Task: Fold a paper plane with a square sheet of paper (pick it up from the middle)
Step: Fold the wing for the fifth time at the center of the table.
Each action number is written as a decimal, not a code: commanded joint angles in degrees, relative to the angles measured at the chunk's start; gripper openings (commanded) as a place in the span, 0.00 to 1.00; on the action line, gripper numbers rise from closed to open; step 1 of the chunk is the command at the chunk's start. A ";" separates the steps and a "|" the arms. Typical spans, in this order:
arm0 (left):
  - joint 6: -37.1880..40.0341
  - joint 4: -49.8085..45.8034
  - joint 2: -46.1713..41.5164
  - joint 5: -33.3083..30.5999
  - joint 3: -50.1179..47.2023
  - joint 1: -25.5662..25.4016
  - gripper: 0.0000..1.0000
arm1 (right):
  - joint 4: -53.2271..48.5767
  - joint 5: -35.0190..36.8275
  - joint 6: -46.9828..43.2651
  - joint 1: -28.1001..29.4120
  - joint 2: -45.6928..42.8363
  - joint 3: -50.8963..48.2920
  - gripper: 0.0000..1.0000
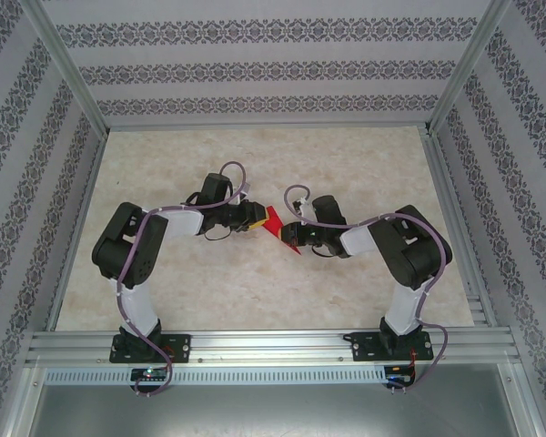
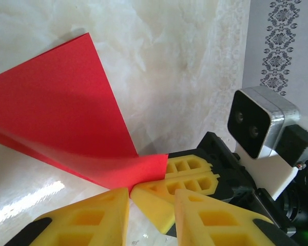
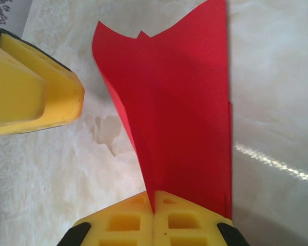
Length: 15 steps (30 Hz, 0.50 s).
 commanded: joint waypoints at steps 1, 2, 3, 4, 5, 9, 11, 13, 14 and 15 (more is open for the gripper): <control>-0.58 3.38 1.63 1.15 1.28 -1.05 0.30 | -0.44 -1.45 0.82 -0.85 1.20 1.38 0.00; -0.51 3.38 1.84 1.24 1.27 -1.16 0.30 | -0.47 -1.44 0.83 -0.94 1.34 1.47 0.00; -0.50 3.38 2.05 1.32 1.39 -1.19 0.30 | -0.48 -1.52 1.01 -1.08 1.51 1.46 0.00; -0.47 3.38 2.23 1.41 1.40 -1.21 0.29 | -0.54 -1.48 1.12 -1.18 1.61 1.45 0.00; -0.36 3.38 2.44 1.51 1.37 -1.26 0.29 | -0.70 -1.46 1.17 -1.25 1.65 1.49 0.00; -0.23 3.55 3.29 1.67 1.53 -1.30 0.29 | -0.53 -1.98 1.80 -1.76 2.16 1.64 0.00; -0.23 3.77 3.74 1.89 1.68 -1.43 0.28 | -0.58 -2.62 2.11 -1.91 2.39 1.81 0.00; -0.30 4.09 4.13 2.08 1.85 -1.49 0.28 | -0.71 -3.15 2.45 -2.00 2.66 2.13 0.00; -0.32 4.25 4.29 2.26 1.91 -1.58 0.28 | -0.86 -3.36 2.50 -2.08 2.78 2.21 0.00; -0.24 4.44 4.43 2.35 2.02 -1.61 0.28 | -0.91 -3.67 2.71 -2.08 2.87 2.39 0.00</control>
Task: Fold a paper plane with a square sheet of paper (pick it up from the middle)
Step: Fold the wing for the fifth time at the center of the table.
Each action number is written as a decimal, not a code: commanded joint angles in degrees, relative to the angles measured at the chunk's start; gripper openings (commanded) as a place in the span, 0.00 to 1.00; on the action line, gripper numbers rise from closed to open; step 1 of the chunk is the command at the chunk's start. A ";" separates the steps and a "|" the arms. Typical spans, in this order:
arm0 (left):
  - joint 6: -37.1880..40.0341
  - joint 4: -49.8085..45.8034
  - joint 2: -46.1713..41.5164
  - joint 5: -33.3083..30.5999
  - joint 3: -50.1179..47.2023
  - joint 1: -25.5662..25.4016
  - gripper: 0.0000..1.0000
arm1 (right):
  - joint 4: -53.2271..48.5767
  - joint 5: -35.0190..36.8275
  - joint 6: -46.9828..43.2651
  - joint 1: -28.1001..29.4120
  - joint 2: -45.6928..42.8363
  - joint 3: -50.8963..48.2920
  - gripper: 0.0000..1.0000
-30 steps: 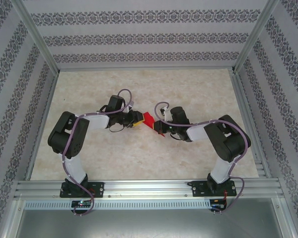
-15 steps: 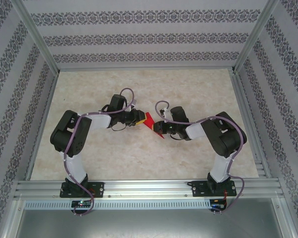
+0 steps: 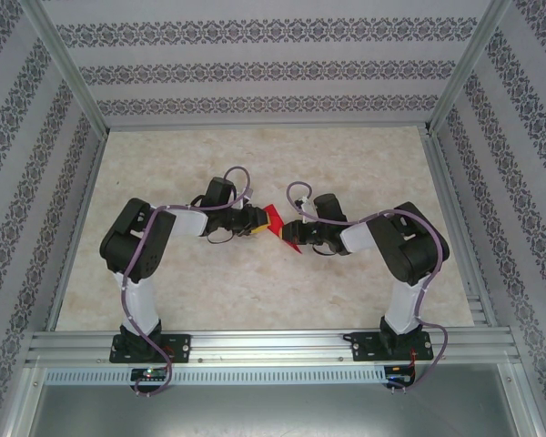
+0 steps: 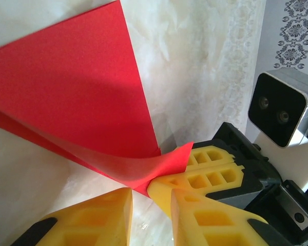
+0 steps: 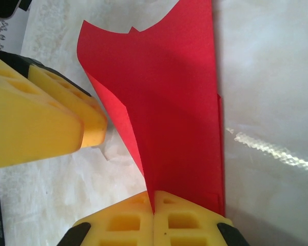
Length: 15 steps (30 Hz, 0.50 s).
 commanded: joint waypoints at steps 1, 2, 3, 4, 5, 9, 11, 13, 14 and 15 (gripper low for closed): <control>-0.25 3.60 0.89 1.74 1.89 -1.00 0.27 | -0.35 -1.47 1.07 -0.53 1.08 1.24 0.00; -0.19 3.66 1.09 1.77 2.02 -1.04 0.27 | -0.39 -1.58 1.19 -0.55 1.15 1.33 0.00; -0.17 3.72 1.21 1.76 2.18 -1.06 0.27 | -0.48 -1.91 1.25 -0.55 1.06 1.42 0.00; -0.16 3.82 1.41 1.88 2.28 -1.09 0.27 | -0.55 -2.04 1.28 -0.55 0.95 1.52 0.00; -0.17 3.96 1.65 1.85 2.38 -1.14 0.27 | -0.81 -2.11 1.17 -0.55 0.78 1.68 0.00; -0.34 4.11 2.74 1.39 3.12 -1.09 0.25 | -2.31 -2.15 0.18 -0.63 0.15 2.13 0.01; -0.43 4.00 3.18 0.97 3.43 -1.15 0.24 | -2.90 -2.29 -0.38 -0.66 0.01 2.31 0.03; -0.44 3.78 3.59 0.57 3.77 -1.09 0.23 | -3.58 -2.27 -1.03 -0.64 -0.17 2.49 0.07; -0.43 3.66 3.64 0.32 3.88 -1.15 0.23 | -3.81 -2.20 -1.23 -0.64 -0.31 2.57 0.08; -0.43 3.51 3.82 0.09 3.97 -1.17 0.22 | -4.07 -2.23 -1.62 -0.60 -0.40 2.58 0.09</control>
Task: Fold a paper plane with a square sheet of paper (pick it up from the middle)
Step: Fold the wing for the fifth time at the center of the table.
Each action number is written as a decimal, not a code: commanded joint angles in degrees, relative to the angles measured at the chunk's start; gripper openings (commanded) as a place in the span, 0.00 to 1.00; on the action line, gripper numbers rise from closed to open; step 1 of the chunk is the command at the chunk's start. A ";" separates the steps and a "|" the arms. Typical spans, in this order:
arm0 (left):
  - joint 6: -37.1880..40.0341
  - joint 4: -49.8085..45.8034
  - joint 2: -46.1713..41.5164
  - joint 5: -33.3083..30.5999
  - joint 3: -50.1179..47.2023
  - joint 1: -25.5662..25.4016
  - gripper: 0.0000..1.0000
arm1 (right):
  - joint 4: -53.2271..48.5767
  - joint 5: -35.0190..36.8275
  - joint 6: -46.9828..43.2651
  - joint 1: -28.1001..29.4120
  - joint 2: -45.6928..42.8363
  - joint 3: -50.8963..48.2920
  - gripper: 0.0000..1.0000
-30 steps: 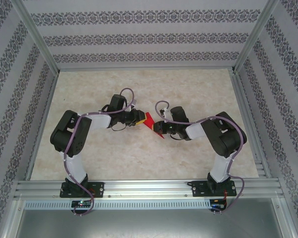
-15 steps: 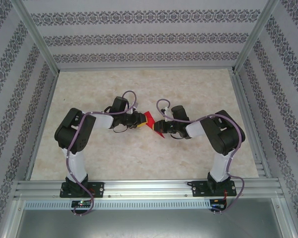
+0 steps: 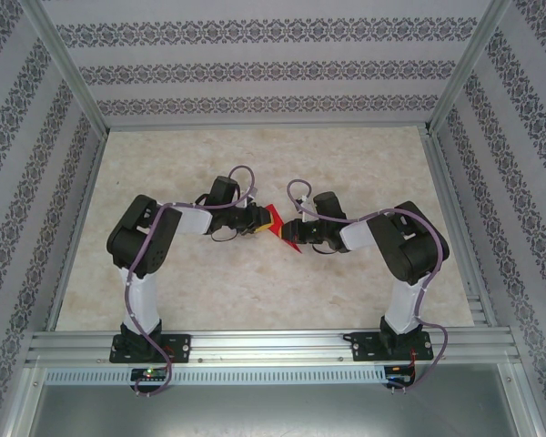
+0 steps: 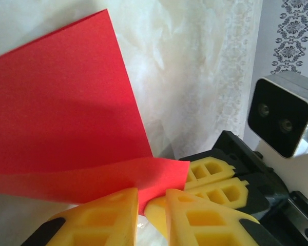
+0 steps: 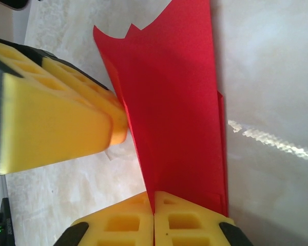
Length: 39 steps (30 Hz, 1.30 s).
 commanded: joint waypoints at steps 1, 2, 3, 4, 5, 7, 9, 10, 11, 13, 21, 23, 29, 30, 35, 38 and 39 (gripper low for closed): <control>-0.40 1.71 0.63 -0.79 1.71 -0.48 0.22 | -1.47 -1.07 -2.21 -0.40 -0.88 1.16 0.11; -0.41 1.58 0.90 -0.87 1.79 -0.46 0.22 | -1.67 -1.00 -2.48 -0.40 -1.15 1.20 0.12; -0.41 1.34 1.01 -1.06 1.86 -0.48 0.21 | -2.01 -0.96 -3.09 -0.41 -1.56 1.24 0.14; -0.41 1.24 1.07 -1.25 1.94 -0.52 0.21 | -2.36 -1.04 -3.71 -0.40 -2.07 1.22 0.16; -0.45 1.08 1.17 -1.41 2.04 -0.53 0.21 | -2.70 -0.92 -4.27 -0.36 -2.42 1.16 0.18; -0.33 0.68 1.30 -1.55 2.20 -0.48 0.21 | -3.83 -0.41 -5.79 -0.40 -3.41 1.16 0.21; -0.15 0.07 1.21 -1.83 2.43 -0.54 0.20 | -5.25 0.16 -7.48 -0.40 -4.18 1.22 0.24; 0.00 -0.21 1.22 -1.97 2.46 -0.46 0.20 | -6.29 0.59 -8.66 -0.34 -4.49 1.37 0.25; 0.11 -0.39 1.31 -2.09 2.63 -0.48 0.20 | -7.01 1.07 -9.73 -0.32 -4.75 1.42 0.26; 0.20 -1.04 1.47 -2.27 2.83 -0.51 0.20 | -8.99 2.55 -12.36 -0.10 -5.32 1.42 0.28; 0.63 -2.23 1.97 -2.33 3.41 -0.48 0.19 | -11.38 5.51 -17.01 1.17 -7.52 0.98 0.31; 0.82 -2.53 1.99 -2.47 3.46 -0.51 0.19 | -11.61 5.68 -17.27 1.27 -7.38 0.98 0.29; 0.91 -2.72 1.96 -2.41 3.65 -0.48 0.19 | -11.82 6.32 -17.28 1.27 -6.54 1.07 0.20; 1.04 -2.86 1.88 -2.39 3.68 -0.52 0.19 | -11.70 6.49 -17.29 1.27 -6.49 1.07 0.18; 1.43 -3.22 1.63 -2.15 4.02 -0.42 0.19 | -10.89 5.79 -16.64 0.93 -6.23 0.98 0.04; 1.61 -2.93 0.77 -1.66 3.92 -0.39 0.20 | -9.04 3.30 -14.52 0.29 -6.06 0.72 0.00; 1.69 -2.56 0.30 -1.39 3.66 -0.41 0.20 | -8.36 2.53 -13.73 -0.04 -5.94 0.65 0.00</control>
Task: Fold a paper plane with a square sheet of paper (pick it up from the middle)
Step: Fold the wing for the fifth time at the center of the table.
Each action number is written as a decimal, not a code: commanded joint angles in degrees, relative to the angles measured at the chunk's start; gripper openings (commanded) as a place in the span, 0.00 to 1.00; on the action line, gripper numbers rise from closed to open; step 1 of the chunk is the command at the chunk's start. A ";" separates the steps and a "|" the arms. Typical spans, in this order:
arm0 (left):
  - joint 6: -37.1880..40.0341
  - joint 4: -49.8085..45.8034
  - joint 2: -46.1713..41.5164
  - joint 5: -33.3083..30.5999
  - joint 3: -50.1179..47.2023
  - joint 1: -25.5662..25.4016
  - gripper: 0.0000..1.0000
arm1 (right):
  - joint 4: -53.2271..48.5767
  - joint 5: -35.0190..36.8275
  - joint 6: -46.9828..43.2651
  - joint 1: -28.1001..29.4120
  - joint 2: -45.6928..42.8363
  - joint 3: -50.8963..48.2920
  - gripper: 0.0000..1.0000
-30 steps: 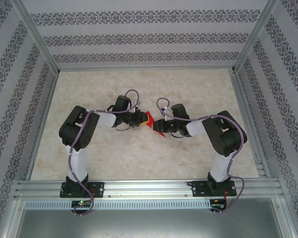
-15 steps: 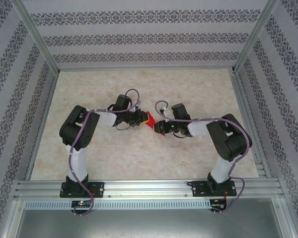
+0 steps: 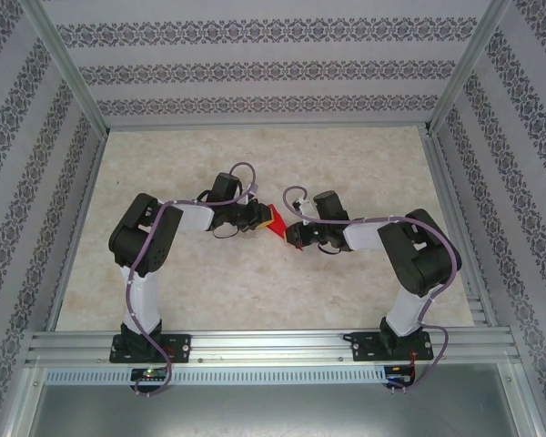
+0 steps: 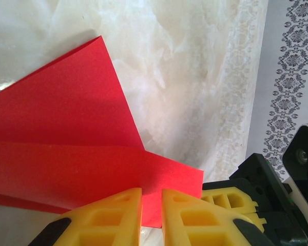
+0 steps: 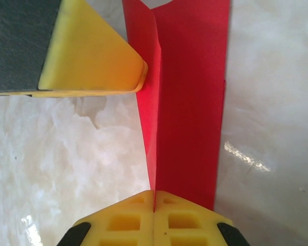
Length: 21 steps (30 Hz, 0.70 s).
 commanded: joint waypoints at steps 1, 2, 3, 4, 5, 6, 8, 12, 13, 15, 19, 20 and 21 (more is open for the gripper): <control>1.34 0.55 -1.06 0.45 0.59 -0.39 0.20 | 3.67 -3.33 2.71 -1.06 0.41 0.27 0.00; 1.46 1.15 -1.66 0.78 0.19 -0.41 0.21 | 4.49 -4.22 3.77 -1.38 0.72 0.22 0.00; 1.57 1.64 -2.14 0.93 -0.11 -0.40 0.21 | 5.13 -5.39 4.60 -1.60 0.99 0.15 0.00; 1.66 2.21 -2.73 1.27 -0.56 -0.41 0.21 | 5.66 -6.05 5.58 -1.88 1.27 0.15 0.00; 1.77 2.69 -3.18 1.55 -0.95 -0.36 0.22 | 6.20 -6.75 6.55 -2.04 1.70 0.15 0.00; 1.83 3.12 -3.56 1.69 -1.37 -0.37 0.22 | 6.67 -7.43 7.08 -2.20 2.07 0.15 0.00; 1.92 4.30 -4.05 2.22 -2.41 -0.36 0.22 | 6.99 -8.06 8.29 -2.31 3.07 0.28 0.00; 1.93 5.13 -3.76 2.75 -3.68 -0.60 0.23 | 7.83 -8.59 10.24 -2.57 4.67 0.32 0.00; 1.94 5.26 -3.62 2.84 -3.79 -0.64 0.23 | 7.82 -8.58 10.70 -2.64 5.03 0.41 0.00; 1.86 5.57 -3.19 2.99 -4.01 -0.82 0.23 | 8.20 -8.70 11.58 -2.91 5.59 0.41 0.00; 1.94 5.64 -2.24 3.10 -3.68 -1.16 0.22 | 8.65 -9.06 13.01 -3.35 6.40 0.53 0.00; 2.00 5.66 -1.96 3.15 -3.58 -1.25 0.22 | 8.73 -9.25 13.49 -3.56 6.58 0.53 0.00; 1.94 5.72 -1.75 3.25 -3.40 -1.30 0.22 | 8.83 -9.56 13.77 -3.68 6.75 0.57 0.00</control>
